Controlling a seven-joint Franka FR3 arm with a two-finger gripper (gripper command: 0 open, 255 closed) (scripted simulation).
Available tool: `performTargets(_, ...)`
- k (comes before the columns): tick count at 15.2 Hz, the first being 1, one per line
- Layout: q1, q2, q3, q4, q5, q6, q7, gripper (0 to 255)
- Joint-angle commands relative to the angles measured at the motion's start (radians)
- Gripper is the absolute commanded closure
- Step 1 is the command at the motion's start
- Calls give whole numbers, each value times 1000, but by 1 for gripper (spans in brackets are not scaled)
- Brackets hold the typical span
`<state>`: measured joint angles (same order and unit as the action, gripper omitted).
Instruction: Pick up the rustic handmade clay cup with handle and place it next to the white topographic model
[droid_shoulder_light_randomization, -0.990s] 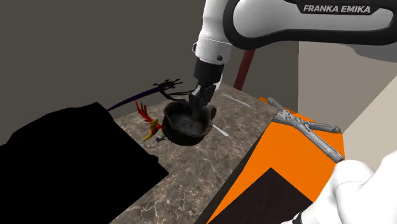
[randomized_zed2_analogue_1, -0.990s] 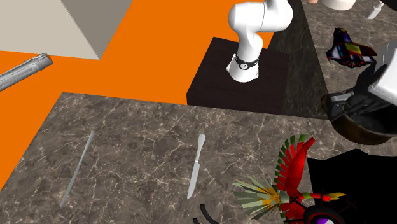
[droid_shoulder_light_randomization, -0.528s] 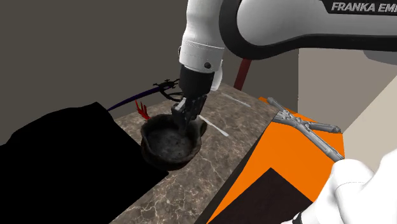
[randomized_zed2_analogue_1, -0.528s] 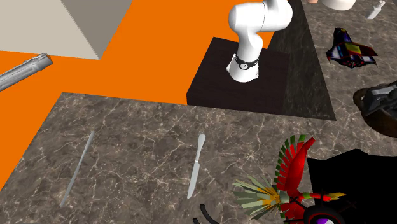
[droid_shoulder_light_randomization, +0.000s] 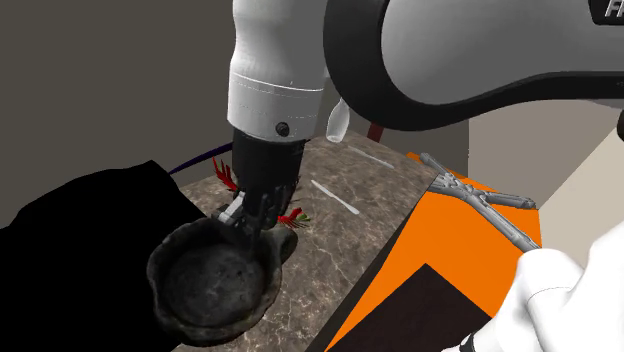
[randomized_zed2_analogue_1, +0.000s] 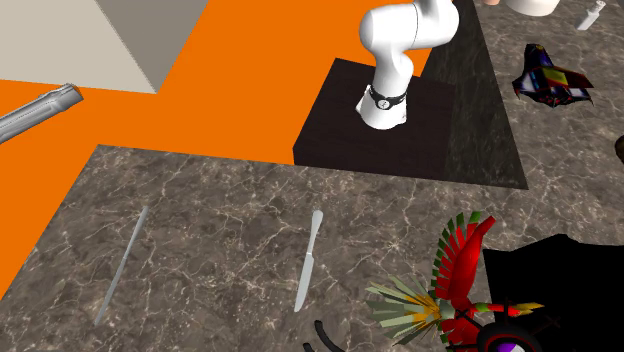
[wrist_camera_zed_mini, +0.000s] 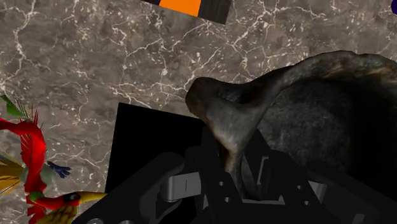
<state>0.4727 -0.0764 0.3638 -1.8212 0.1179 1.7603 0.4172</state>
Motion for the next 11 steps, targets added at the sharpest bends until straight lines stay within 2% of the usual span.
performTargets(1,22,34,29,39,-12,-1,56,255)
performTargets(7,102,164,105,182,-73,-11,221,255)
performTargets(11,173,276,142,310,-134,-34,331,255)
